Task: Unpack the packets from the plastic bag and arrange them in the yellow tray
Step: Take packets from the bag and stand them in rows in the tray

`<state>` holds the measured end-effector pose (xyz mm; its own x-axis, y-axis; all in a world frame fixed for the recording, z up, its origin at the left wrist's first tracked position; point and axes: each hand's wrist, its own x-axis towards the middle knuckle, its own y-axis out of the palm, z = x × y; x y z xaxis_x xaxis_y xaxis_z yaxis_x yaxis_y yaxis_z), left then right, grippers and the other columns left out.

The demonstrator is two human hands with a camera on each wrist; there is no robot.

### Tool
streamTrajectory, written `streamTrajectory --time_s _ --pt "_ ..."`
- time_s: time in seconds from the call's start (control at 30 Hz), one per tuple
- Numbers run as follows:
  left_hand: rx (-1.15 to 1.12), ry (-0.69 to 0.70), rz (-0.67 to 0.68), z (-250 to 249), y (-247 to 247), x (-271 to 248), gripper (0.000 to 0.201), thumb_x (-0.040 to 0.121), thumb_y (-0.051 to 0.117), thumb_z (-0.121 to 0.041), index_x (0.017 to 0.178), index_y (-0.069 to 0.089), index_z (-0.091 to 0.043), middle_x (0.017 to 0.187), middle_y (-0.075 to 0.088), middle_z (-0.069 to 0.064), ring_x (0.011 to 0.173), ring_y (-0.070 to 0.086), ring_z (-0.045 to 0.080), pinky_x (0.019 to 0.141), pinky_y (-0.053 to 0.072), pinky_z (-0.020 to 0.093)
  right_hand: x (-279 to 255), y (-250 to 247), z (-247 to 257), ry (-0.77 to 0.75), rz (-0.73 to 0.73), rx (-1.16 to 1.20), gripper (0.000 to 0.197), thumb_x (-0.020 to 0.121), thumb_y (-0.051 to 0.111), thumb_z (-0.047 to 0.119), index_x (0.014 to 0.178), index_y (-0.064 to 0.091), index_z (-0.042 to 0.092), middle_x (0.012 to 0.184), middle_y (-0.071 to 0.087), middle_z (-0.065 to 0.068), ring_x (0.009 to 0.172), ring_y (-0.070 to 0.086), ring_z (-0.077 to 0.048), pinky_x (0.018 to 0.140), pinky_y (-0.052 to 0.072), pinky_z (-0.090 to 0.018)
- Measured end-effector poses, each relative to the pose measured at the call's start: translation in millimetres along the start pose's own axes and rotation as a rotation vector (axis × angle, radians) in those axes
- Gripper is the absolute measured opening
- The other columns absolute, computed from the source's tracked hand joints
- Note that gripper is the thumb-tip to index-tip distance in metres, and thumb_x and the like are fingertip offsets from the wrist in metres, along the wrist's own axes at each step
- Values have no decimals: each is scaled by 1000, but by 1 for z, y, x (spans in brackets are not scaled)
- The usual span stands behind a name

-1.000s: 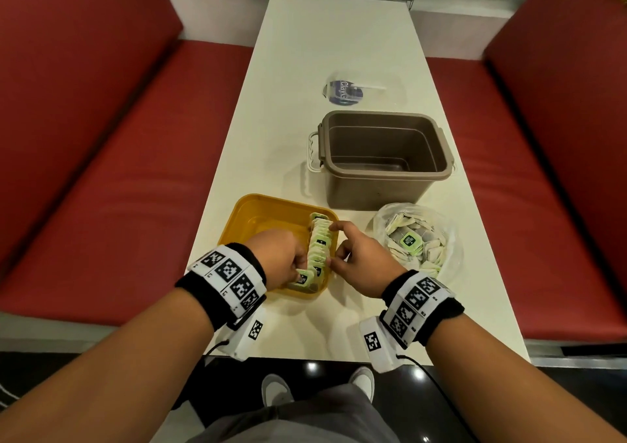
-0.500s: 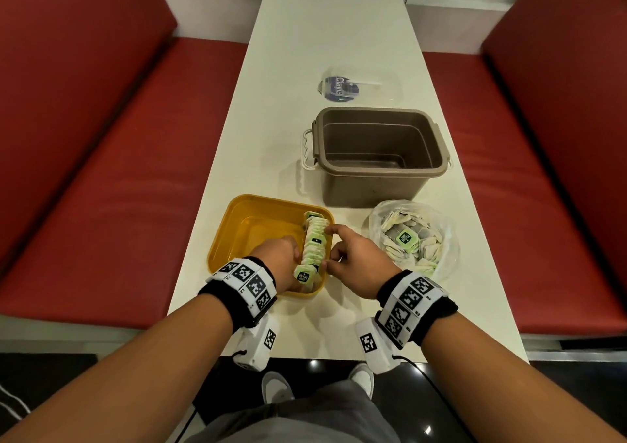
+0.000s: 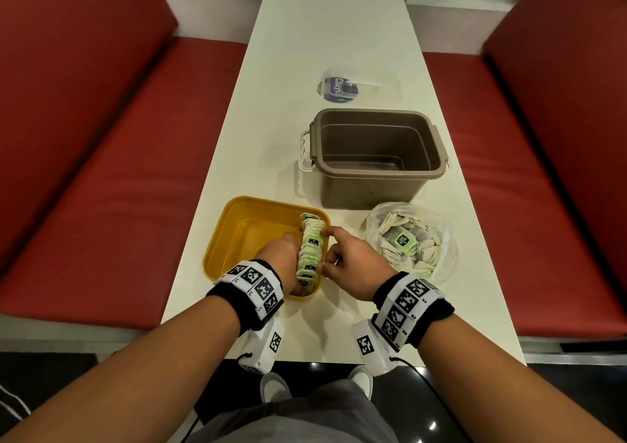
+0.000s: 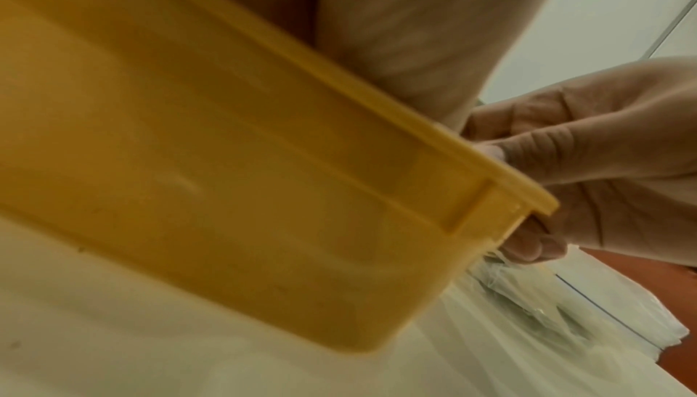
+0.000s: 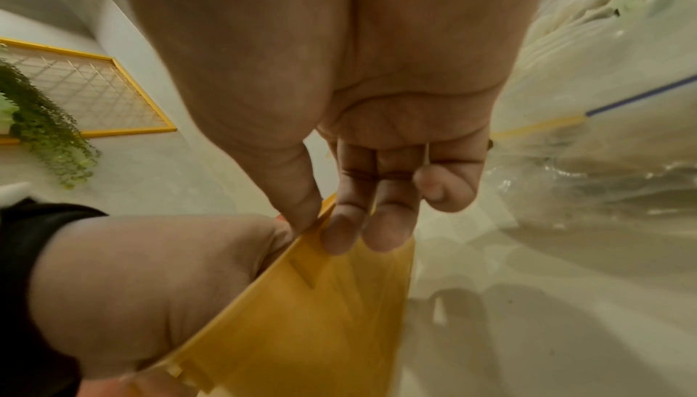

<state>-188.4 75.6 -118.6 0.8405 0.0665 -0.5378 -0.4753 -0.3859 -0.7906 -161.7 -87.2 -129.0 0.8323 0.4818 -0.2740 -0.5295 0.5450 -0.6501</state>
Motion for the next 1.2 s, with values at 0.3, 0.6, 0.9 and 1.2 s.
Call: streamTrajectory --time_s 0.3,0.6,0.9,1.2 --pt "207 52 -42 -16 -40 -12 59 59 87 -47 97 48 -27 94 58 -5 86 58 18 69 45 30 -12 -38 -1 -72 -174 27 32 92 66 29 122 58 26 56 58 3 51 51 -4 56 39 -16" --pt "-85 447 -193 -120 -37 3 13 87 67 -31 98 69 -26 94 69 -9 82 59 7 81 46 21 -30 -106 -67 91 -318 -225 40 76 75 26 114 62 21 105 60 0 104 52 -21 91 44 -31" --pt "135 254 -175 -164 12 40 33 82 67 -46 105 67 -23 99 69 2 95 63 24 84 53 36 -41 -116 -111 127 -132 -207 99 60 90 29 144 39 19 134 48 -4 123 41 -23 102 38 -30" --pt "132 252 -311 -166 2 38 23 90 52 -34 94 72 -24 88 72 0 88 65 23 76 51 31 -35 -126 -136 19 -118 -125 80 67 86 35 137 48 22 124 54 0 115 50 -21 99 43 -30"
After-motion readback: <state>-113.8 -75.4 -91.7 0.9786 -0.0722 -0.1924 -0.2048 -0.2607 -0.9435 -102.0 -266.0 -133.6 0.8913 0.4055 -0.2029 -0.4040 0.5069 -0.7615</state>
